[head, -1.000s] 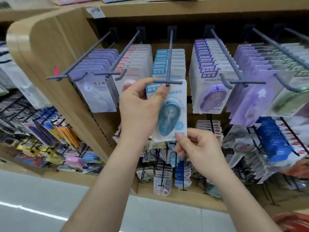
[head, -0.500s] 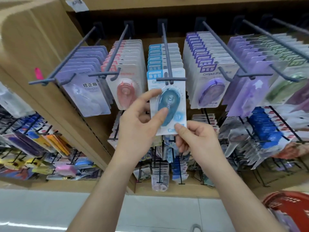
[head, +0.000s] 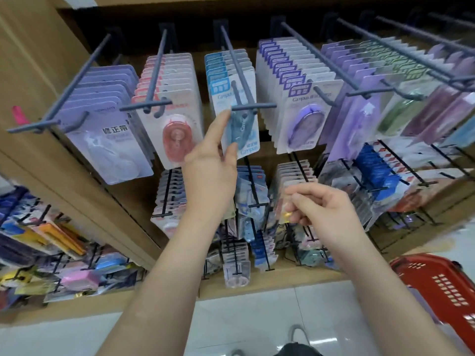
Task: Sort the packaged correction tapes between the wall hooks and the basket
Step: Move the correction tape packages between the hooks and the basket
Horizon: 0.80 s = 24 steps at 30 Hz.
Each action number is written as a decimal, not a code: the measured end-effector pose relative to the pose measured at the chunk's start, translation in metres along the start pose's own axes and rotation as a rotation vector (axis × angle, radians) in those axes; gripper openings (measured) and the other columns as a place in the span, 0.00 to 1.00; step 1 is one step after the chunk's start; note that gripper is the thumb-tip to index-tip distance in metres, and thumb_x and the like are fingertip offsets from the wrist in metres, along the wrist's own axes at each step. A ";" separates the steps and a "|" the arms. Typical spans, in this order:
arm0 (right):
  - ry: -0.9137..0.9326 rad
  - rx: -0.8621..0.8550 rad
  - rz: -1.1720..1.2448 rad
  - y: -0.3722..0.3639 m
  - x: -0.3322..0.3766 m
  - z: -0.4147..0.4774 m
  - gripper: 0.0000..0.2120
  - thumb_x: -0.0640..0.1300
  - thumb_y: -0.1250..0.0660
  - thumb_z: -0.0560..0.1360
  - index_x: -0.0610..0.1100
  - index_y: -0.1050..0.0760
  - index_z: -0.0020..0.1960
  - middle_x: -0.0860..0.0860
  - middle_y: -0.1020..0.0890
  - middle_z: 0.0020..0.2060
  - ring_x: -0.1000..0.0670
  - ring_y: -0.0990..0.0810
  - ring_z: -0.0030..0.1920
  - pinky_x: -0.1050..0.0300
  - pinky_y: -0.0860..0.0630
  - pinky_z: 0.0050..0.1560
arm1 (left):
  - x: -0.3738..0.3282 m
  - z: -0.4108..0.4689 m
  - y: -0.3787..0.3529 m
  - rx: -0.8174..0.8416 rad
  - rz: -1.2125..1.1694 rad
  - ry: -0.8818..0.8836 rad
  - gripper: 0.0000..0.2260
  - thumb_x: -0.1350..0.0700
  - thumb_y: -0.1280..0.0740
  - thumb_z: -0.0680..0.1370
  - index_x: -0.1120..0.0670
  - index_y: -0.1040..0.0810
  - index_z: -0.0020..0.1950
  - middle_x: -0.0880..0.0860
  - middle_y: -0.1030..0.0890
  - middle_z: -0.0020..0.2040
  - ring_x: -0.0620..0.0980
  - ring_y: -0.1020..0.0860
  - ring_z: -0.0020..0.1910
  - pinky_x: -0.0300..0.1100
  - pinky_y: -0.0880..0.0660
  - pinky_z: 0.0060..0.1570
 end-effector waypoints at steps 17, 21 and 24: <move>-0.069 -0.060 -0.532 0.127 -0.089 -0.062 0.11 0.41 0.32 0.78 0.57 0.18 0.47 0.51 0.14 0.40 0.47 0.17 0.43 0.49 0.21 0.49 | -0.012 -0.147 -0.137 0.568 0.155 -0.342 0.08 0.62 0.33 0.76 0.54 0.15 0.50 0.49 0.16 0.46 0.46 0.20 0.45 0.39 0.24 0.47; -0.138 -0.088 -0.694 0.197 -0.132 -0.100 0.08 0.42 0.33 0.78 0.51 0.18 0.55 0.50 0.15 0.39 0.52 0.20 0.40 0.56 0.25 0.46 | -0.016 -0.209 -0.211 0.829 0.244 -0.360 0.11 0.59 0.36 0.75 0.51 0.16 0.52 0.47 0.16 0.49 0.48 0.19 0.49 0.41 0.23 0.47; -0.273 -0.151 -0.651 0.266 -0.178 -0.137 0.09 0.46 0.33 0.79 0.53 0.21 0.58 0.52 0.15 0.41 0.56 0.21 0.36 0.59 0.26 0.42 | -0.032 -0.260 -0.270 1.015 0.297 -0.352 0.12 0.57 0.37 0.79 0.49 0.18 0.60 0.48 0.16 0.55 0.51 0.19 0.54 0.45 0.22 0.51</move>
Point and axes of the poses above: each hand's wrist, its own z-axis towards the middle knuckle, its own y-axis out of the back of the hand, x = y × z, the point moved 10 cm from there along z, towards the middle knuckle
